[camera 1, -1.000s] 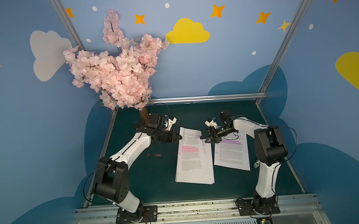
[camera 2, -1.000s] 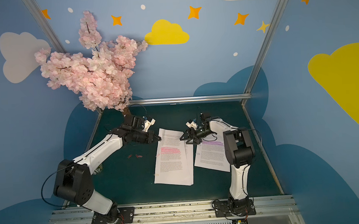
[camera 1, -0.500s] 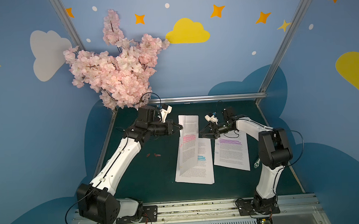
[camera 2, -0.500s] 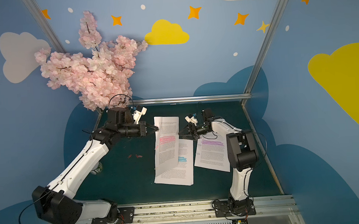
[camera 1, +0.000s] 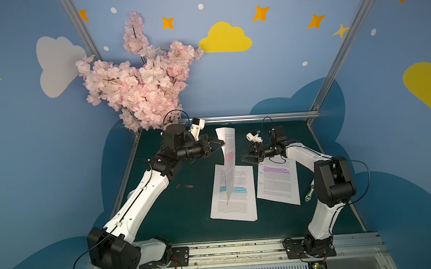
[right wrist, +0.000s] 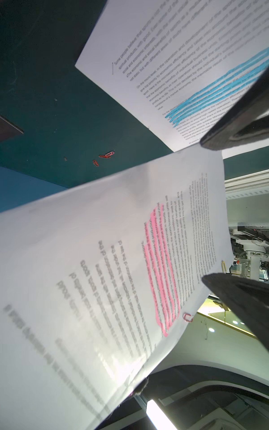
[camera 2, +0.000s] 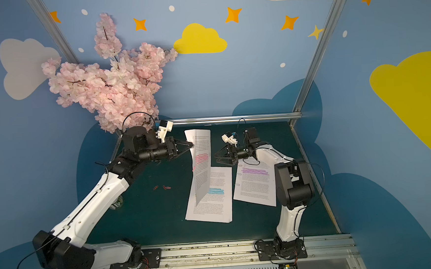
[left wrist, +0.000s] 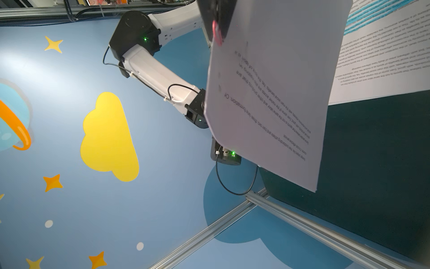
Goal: Unclip the paperclips from the documents
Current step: Pick up the document from the center of the board.
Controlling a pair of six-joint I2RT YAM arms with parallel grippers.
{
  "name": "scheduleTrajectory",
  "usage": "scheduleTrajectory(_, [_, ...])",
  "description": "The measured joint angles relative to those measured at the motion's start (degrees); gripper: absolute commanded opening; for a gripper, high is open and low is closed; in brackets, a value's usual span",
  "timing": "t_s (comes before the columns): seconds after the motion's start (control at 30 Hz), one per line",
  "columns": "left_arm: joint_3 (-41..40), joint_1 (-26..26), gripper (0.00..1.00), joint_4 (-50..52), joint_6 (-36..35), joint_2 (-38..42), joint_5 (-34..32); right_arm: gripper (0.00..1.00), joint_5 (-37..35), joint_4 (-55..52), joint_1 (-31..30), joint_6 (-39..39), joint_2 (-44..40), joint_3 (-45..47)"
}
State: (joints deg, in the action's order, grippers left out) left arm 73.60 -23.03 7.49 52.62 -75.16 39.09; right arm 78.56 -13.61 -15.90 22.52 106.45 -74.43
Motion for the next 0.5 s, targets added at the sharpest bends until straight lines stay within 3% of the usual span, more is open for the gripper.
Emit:
scheduleTrajectory(0.3, [2.43, -3.54, 0.03, -4.61, 7.04, -0.39, -1.42, 0.89, 2.14, 28.87, 1.60, 22.71, 0.26, 6.03])
scheduleTrajectory(0.5, [1.01, -4.59, 0.03, -10.47, 11.17, -1.40, -3.15, 0.89, 0.94, 54.60, 2.58, 43.52, 1.68, 8.52])
